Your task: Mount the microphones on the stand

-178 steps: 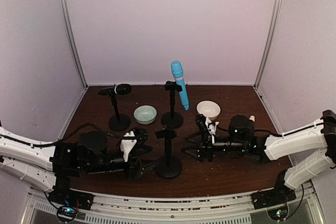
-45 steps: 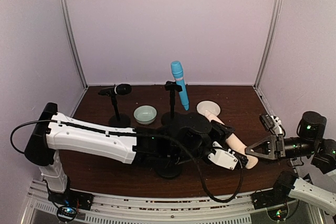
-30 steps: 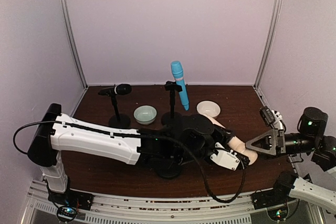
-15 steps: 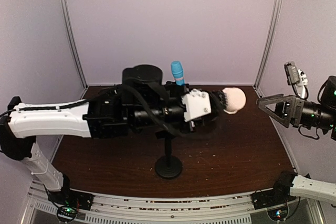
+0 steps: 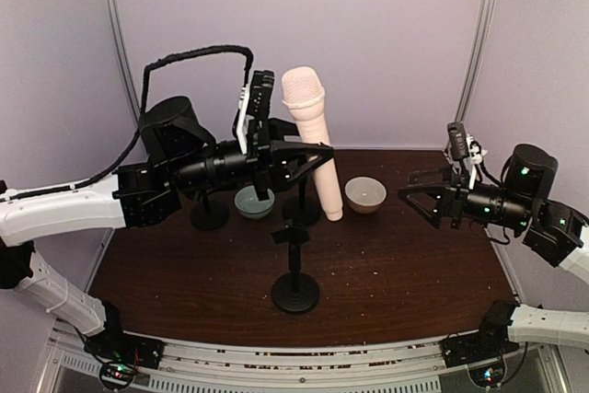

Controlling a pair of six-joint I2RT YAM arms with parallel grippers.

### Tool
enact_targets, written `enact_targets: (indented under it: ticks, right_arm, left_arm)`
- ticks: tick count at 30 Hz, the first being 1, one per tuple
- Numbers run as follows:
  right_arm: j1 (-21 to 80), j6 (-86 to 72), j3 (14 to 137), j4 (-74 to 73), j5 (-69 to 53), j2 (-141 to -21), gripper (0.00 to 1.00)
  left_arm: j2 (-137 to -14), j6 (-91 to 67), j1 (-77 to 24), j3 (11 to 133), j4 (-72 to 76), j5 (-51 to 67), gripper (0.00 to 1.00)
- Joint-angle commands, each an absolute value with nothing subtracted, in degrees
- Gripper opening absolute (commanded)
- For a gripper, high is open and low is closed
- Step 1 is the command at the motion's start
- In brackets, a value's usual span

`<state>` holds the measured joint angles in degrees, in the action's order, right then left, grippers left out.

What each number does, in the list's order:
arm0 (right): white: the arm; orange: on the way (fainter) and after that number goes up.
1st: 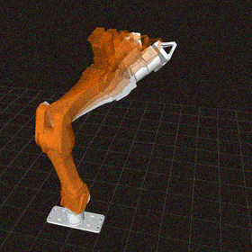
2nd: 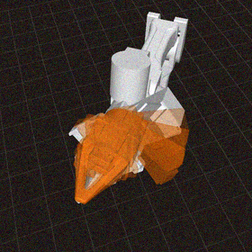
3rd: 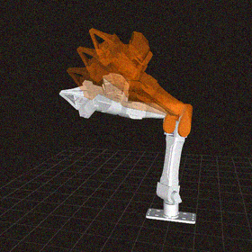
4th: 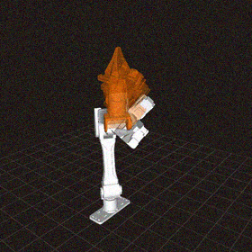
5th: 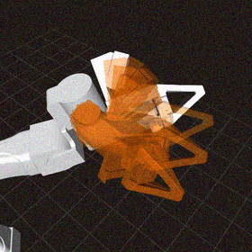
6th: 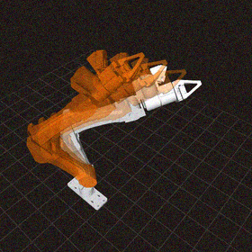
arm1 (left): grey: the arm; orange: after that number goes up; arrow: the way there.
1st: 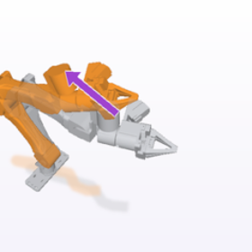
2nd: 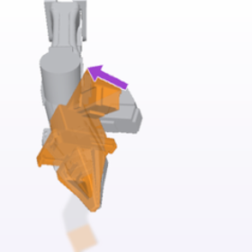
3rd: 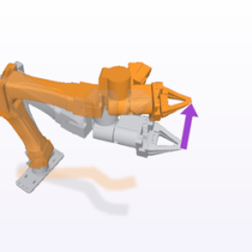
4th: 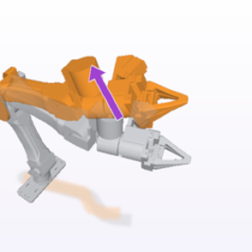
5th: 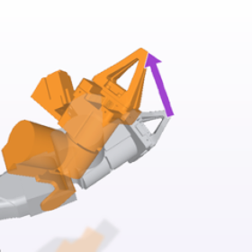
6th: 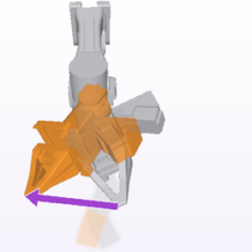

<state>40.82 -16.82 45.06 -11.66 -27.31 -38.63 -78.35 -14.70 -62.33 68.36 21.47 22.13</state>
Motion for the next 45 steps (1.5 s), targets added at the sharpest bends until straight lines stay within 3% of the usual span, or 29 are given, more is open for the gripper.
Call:
enact_targets:
  ticks: [1,7,22,45]
  right_arm:
    - [43.0,-11.7,46.4,-3.6,-30.6,-41.5,0.82]
    - [45.1,-11.4,51.3,-2.0,-36.9,-49.5,0.8]
    - [55.2,-9.0,56.3,-1.6,-34.3,-57.8,0.75]
    - [57.8,-8.7,60.1,-4.5,-31.2,-63.2,0.35]
  left_arm:
    - [-78.7,-27.9,-60.0,65.8,36.5,28.2,0.16]
    - [-80.0,-30.7,-59.1,64.5,39.7,30.3,0.15]
    - [-83.5,-35.0,-58.2,64.3,45.9,32.8,0.15]
    - [-84.7,-36.0,-58.0,63.5,48.3,31.9,0.16]
